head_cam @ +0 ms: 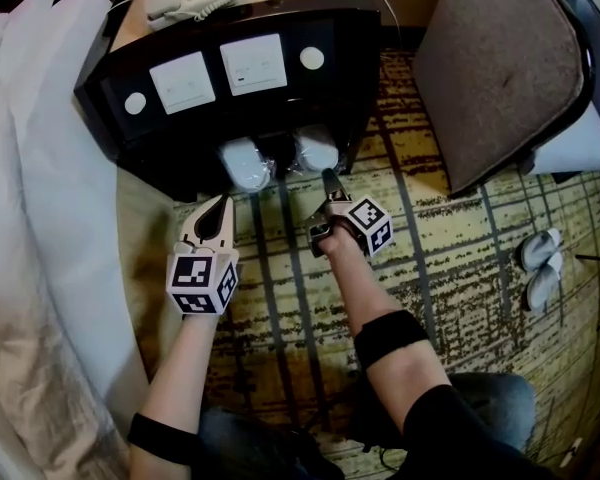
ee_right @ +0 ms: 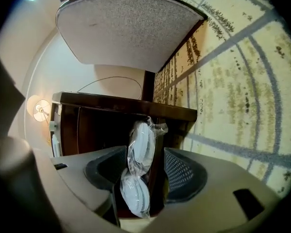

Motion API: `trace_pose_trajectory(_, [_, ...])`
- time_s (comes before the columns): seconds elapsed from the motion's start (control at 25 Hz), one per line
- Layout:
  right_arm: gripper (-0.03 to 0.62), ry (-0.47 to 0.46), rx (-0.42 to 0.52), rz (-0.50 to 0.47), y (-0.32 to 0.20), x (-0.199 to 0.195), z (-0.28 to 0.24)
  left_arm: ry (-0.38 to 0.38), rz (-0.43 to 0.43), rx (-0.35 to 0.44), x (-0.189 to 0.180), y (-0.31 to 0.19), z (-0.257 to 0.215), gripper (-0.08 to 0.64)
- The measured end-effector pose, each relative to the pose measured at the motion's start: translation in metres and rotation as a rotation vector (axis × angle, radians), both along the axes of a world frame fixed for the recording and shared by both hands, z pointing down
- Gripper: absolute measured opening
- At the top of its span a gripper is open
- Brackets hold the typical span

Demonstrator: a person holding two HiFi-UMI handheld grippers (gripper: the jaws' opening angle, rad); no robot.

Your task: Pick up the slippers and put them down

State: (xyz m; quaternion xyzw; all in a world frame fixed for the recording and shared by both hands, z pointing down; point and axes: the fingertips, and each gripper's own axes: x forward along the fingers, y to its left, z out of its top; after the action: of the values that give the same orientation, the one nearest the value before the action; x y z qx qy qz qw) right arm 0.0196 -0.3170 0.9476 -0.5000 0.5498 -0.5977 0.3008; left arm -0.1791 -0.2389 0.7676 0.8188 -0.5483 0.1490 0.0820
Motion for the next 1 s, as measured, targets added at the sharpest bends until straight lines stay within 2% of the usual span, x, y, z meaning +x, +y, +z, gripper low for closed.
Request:
trace_pose_trajectory(0.36, [0.272,0.0,-0.021,-0.003,-0.028,-0.003,0.008,-0.02,0.003,-0.007,0.001,0.0,0.004,0.002])
trace_pose_trajectory(0.56, [0.27,0.01,-0.058,-0.025,-0.035,-0.008,0.016,-0.006,-0.005,-0.004,-0.002,0.002,0.003,0.002])
trace_pose_trajectory(0.68, [0.262,-0.02,-0.026,-0.016,-0.039,-0.01,0.013,0.008,-0.013,-0.004,-0.004,0.002,0.002,0.002])
trace_pose_trajectory(0.72, [0.222,-0.027,-0.014,-0.01,-0.04,-0.01,0.011,0.01,-0.012,-0.005,-0.004,0.002,0.002,0.002])
trace_pose_trajectory(1.0, [0.137,-0.031,0.015,-0.033,-0.042,-0.017,0.006,0.011,0.005,-0.007,0.0,0.005,0.006,0.002])
